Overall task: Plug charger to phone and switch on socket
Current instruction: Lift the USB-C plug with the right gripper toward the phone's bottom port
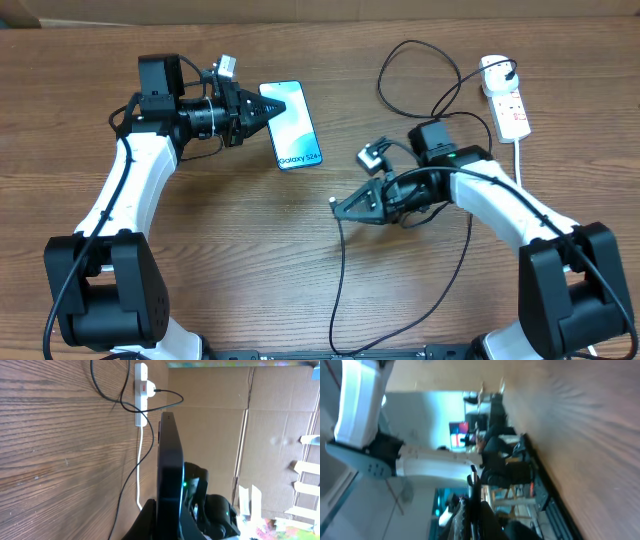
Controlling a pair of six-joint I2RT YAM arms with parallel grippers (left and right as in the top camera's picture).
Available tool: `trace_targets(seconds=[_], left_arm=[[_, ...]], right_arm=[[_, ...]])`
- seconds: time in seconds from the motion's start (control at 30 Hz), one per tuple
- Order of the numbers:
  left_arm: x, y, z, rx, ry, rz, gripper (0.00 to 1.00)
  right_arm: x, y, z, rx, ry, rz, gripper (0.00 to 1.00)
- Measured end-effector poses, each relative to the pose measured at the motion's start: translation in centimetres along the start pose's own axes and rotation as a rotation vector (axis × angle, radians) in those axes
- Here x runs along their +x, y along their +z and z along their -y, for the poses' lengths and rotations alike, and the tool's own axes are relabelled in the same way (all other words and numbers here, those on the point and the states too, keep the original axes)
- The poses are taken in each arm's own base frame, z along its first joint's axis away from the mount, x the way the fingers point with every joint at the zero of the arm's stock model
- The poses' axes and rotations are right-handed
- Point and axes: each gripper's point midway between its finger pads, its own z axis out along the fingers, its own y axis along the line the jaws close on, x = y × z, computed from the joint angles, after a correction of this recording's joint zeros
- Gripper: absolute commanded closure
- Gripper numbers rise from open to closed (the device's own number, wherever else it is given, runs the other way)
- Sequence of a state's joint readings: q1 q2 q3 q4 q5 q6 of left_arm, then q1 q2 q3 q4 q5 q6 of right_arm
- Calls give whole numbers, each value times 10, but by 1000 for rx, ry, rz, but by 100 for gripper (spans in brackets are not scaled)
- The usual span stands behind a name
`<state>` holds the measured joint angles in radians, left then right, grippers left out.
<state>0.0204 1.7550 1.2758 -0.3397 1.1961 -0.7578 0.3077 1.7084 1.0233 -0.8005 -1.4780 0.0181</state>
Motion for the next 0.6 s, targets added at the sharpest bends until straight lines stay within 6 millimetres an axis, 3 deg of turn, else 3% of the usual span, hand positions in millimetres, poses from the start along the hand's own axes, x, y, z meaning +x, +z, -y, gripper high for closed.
trace_targets(seconds=[0.3,0.6], left_arm=[[0,0,0,0,0,0,96],[7,8,2,1,-2,-25,96]], right_arm=[[2,4,-8,-45,-13,-18,96],[-14,4,-13,-54,-94,-12,96]])
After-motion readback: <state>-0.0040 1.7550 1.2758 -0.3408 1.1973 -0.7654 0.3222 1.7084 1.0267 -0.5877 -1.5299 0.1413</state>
